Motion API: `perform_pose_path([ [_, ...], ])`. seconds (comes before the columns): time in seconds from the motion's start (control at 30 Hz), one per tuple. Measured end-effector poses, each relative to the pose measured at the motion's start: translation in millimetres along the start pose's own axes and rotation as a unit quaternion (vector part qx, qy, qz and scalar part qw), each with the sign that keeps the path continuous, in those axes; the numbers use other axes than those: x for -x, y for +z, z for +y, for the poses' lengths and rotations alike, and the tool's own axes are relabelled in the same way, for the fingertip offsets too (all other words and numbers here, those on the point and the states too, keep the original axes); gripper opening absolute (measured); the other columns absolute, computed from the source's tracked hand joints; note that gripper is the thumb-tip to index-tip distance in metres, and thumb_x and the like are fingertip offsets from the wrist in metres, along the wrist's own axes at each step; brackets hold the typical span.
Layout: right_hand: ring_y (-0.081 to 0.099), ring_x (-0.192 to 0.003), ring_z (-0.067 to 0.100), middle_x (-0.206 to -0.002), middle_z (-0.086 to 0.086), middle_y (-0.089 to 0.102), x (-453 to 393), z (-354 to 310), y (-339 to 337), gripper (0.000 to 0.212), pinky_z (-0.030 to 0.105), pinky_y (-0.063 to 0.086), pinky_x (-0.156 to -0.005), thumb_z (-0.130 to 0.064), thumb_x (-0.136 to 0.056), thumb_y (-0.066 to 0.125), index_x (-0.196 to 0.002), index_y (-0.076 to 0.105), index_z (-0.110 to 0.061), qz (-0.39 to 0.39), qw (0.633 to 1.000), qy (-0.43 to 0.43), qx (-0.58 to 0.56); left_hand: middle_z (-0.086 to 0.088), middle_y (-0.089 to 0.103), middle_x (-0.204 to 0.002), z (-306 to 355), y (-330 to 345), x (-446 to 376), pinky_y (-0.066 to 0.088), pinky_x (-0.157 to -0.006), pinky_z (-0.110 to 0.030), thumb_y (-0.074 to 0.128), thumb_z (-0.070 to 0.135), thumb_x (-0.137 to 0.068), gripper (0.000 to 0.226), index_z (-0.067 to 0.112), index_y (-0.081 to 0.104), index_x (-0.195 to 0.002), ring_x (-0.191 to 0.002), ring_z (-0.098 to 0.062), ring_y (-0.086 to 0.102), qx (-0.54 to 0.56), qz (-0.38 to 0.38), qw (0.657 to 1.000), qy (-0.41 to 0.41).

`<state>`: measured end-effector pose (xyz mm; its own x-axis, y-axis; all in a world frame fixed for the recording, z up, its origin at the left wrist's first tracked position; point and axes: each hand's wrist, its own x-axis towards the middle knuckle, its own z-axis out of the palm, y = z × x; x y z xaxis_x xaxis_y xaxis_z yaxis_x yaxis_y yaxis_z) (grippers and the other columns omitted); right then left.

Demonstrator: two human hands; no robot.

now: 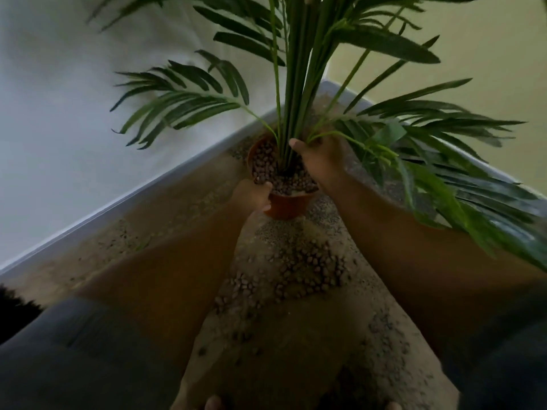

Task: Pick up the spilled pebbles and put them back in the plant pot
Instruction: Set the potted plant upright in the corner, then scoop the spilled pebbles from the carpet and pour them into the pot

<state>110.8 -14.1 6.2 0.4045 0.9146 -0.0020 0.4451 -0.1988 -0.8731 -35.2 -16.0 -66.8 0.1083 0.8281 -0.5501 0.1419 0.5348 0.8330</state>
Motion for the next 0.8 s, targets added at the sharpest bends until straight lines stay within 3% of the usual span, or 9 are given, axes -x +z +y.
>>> perform_pose_path([
  [0.1,0.064,-0.094,0.028,-0.101,0.012,0.068,11.9,7.4,-2.4,0.046,0.044,0.053,-0.085,-0.044,-0.079,0.073,-0.099,0.062,-0.004,0.03,0.999,-0.038,0.021,0.002,0.057,-0.115,-11.0,-9.0,4.7,0.056,-0.066,-0.025,0.059,0.049,-0.089,0.053,0.018,0.05,-0.131,-0.086,-0.012,0.068,-0.028,-0.019,0.999,0.022],
  [0.17,0.061,-0.099,0.027,-0.106,0.011,0.064,24.9,14.7,-2.4,0.04,0.041,0.051,-0.088,-0.041,-0.083,0.07,-0.103,0.06,-0.007,0.069,0.994,-0.074,0.028,0.005,0.061,-0.108,-16.5,-13.8,9.0,0.055,-0.062,-0.022,0.062,0.058,-0.083,0.041,0.027,0.056,-0.109,-0.083,-0.009,0.068,-0.065,-0.031,0.997,0.037],
  [0.23,0.057,-0.099,0.023,-0.107,0.013,0.06,42.1,25.2,-0.7,0.039,0.02,0.044,-0.086,-0.036,-0.086,0.067,-0.107,0.059,-0.005,0.122,0.985,-0.114,0.042,0.002,0.066,-0.097,-24.5,-16.5,16.8,0.054,-0.071,-0.025,0.07,0.057,-0.076,0.041,0.027,0.059,-0.103,-0.086,-0.012,0.067,-0.099,-0.053,0.993,0.029],
  [0.3,0.045,-0.091,0.011,-0.102,0.016,0.056,63.7,36.9,2.0,0.035,-0.005,0.027,-0.076,-0.026,-0.088,0.067,-0.105,0.059,0.002,0.159,0.975,-0.154,0.036,-0.001,0.066,-0.106,-32.1,-19.6,25.5,0.053,-0.086,-0.031,0.078,0.054,-0.071,0.065,0.021,0.054,-0.122,-0.098,-0.015,0.066,-0.16,-0.092,0.983,-0.01],
  [0.37,0.033,-0.087,-0.002,-0.097,0.009,0.052,83.5,51.4,2.2,0.03,-0.01,0.022,-0.075,-0.023,-0.089,0.067,-0.103,0.059,0.003,0.151,0.971,-0.174,0.063,0.001,0.062,-0.12,-43.8,-17.1,30.1,0.052,-0.091,-0.03,0.083,0.047,-0.067,0.075,0.019,0.053,-0.13,-0.107,-0.018,0.064,-0.229,-0.094,0.969,-0.004],
  [0.47,0.05,-0.093,0.014,-0.096,0.01,0.061,98.1,78.2,0.5,0.028,0.022,0.042,-0.082,-0.029,-0.087,0.067,-0.098,0.064,-0.004,0.149,0.95,-0.202,0.184,-0.004,0.059,-0.128,-58.4,-7.7,35.3,0.046,-0.086,-0.019,0.085,0.032,-0.07,0.07,0.015,0.055,-0.131,-0.116,-0.018,0.059,-0.316,-0.095,0.943,0.04],
  [0.57,0.049,-0.117,0.033,-0.12,0.014,0.058,100.3,103.2,-0.1,0.043,0.046,0.042,-0.096,-0.044,-0.09,0.056,-0.114,0.063,-0.009,0.015,0.949,-0.128,0.287,-0.003,0.045,-0.144,-66.1,4.3,32.9,0.039,-0.101,-0.024,0.085,0.033,-0.069,0.086,0.019,0.041,-0.142,-0.129,-0.018,0.047,-0.362,-0.143,0.921,0.02],
  [0.63,0.036,-0.133,0.038,-0.139,0.014,0.048,101.1,121.1,0.3,0.054,0.053,0.035,-0.106,-0.054,-0.093,0.043,-0.129,0.054,-0.015,-0.068,0.934,-0.052,0.347,-0.003,0.031,-0.153,-67.1,12.3,31.1,0.031,-0.103,-0.027,0.086,0.046,-0.063,0.101,0.023,0.033,-0.146,-0.138,-0.021,0.035,-0.444,-0.152,0.88,0.065],
  [0.8,0.017,-0.145,0.04,-0.158,0.012,0.026,106.4,159.1,1.9,0.067,0.058,0.022,-0.114,-0.066,-0.092,0.03,-0.142,0.042,-0.022,-0.116,0.912,0.057,0.389,0.006,0.011,-0.159,-83.7,19.3,24.9,0.027,-0.111,-0.053,0.074,0.08,-0.042,0.127,0.038,0.018,-0.149,-0.147,-0.029,0.011,-0.532,-0.167,0.819,0.135],
])
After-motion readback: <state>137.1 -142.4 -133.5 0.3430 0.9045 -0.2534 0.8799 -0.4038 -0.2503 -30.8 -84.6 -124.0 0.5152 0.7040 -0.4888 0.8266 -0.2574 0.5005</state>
